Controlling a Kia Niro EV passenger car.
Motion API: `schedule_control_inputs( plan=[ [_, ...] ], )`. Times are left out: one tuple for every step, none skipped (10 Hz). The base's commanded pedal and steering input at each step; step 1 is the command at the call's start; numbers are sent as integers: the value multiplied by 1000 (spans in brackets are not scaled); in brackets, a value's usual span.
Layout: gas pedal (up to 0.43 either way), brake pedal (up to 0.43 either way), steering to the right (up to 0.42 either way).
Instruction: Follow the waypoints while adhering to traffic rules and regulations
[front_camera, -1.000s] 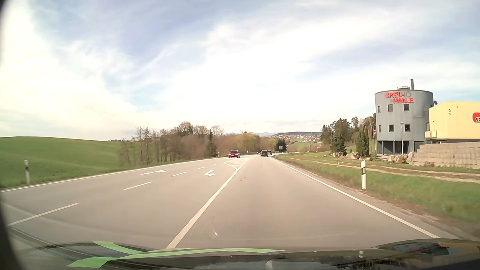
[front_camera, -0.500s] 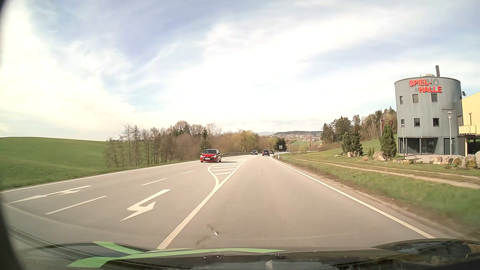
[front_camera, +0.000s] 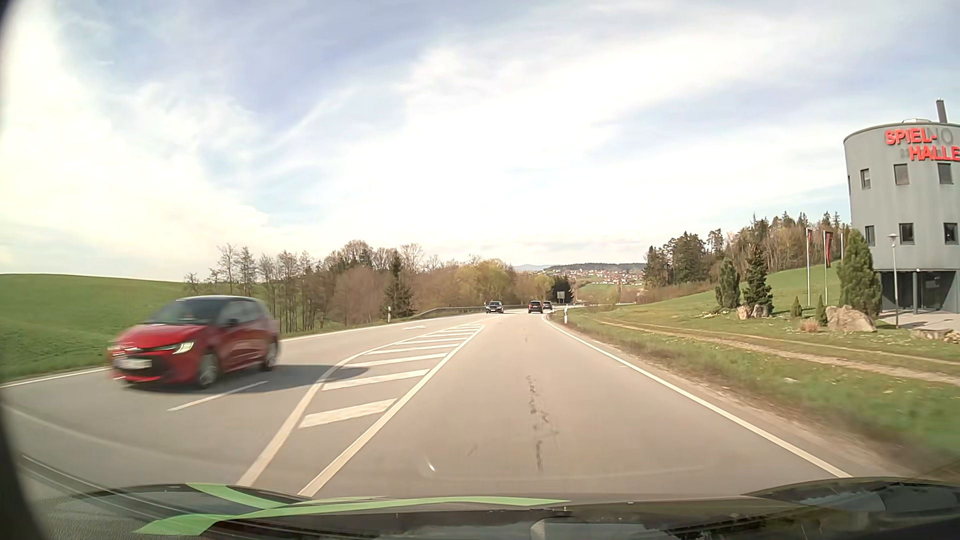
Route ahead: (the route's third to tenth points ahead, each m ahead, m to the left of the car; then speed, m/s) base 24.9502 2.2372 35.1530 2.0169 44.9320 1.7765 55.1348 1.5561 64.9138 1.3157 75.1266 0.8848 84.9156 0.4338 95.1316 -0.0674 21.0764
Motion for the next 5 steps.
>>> schedule_control_inputs(
  plan=[
    [47, 0, 2],
    [47, 0, 2],
    [47, 0, 2],
    [47, 0, 2],
    [47, 0, 2]
  ],
)
